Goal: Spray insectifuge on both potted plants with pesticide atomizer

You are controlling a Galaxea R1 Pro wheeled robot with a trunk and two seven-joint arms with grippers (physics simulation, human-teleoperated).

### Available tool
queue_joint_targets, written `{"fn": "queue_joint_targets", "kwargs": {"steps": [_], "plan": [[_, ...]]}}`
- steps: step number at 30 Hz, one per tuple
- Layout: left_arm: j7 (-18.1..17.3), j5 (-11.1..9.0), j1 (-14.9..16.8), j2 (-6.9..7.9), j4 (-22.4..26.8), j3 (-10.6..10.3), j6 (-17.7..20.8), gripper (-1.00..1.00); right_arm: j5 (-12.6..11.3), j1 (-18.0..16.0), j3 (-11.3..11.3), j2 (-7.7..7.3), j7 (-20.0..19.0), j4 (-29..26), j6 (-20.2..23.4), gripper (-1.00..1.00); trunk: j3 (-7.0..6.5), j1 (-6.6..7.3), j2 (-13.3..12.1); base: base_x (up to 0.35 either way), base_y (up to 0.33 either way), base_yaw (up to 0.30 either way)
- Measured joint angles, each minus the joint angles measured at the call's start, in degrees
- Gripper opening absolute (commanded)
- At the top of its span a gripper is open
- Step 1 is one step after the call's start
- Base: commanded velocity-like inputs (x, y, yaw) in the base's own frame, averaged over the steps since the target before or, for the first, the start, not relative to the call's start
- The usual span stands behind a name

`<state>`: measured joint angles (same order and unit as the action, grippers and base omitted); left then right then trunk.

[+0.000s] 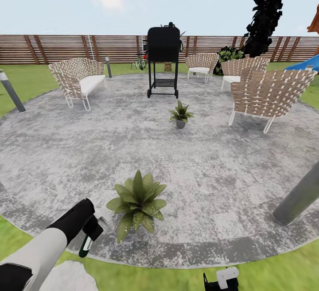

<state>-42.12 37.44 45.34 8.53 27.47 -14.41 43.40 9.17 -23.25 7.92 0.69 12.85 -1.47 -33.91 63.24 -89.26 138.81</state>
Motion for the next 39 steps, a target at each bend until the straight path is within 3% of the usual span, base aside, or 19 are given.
{"fn": "queue_joint_targets", "kwargs": {"steps": [5, 11, 16, 22, 39], "plan": [[0.0, 0.25, -0.07, 0.51, -0.08, 0.1, -0.01, -1.0, 0.0, 0.0, 0.0, 0.0, 0.0, 0.0, -0.01, 1.0, 0.0, -0.02, 0.0, -0.044, 0.005, 0.0], [0.0, 0.11, -0.09, -0.18, -0.21, -0.15, -0.06, -1.0, 0.0, 0.0, 0.0, 0.0, 0.0, 0.0, -0.01, 1.0, 0.0, -0.01, 0.0, -0.143, 0.0, 0.0], [0.0, 0.41, -0.93, -0.11, -3.56, -0.42, -0.28, -1.0, 0.0, 0.0, 0.0, 0.0, 0.0, 0.0, -0.01, 1.0, 0.0, -0.01, 0.0, -0.004, 0.0, 0.0], [-0.5, 0.46, -1.13, -0.24, -4.2, -0.35, -5.06, -1.0, 0.0, 0.0, 0.0, 0.03, -0.05, 0.06, -0.01, 1.0, 0.0, -0.01, 0.0, 0.0, 0.0, 0.0], [-0.8, -0.24, -1.03, -0.24, -0.98, 0.73, -5.38, -1.0, 0.0, 0.0, 0.0, 0.09, -0.09, 0.08, 0.0, 1.0, 0.0, -0.01, 0.0, 0.0, 0.0, 0.0]]}}
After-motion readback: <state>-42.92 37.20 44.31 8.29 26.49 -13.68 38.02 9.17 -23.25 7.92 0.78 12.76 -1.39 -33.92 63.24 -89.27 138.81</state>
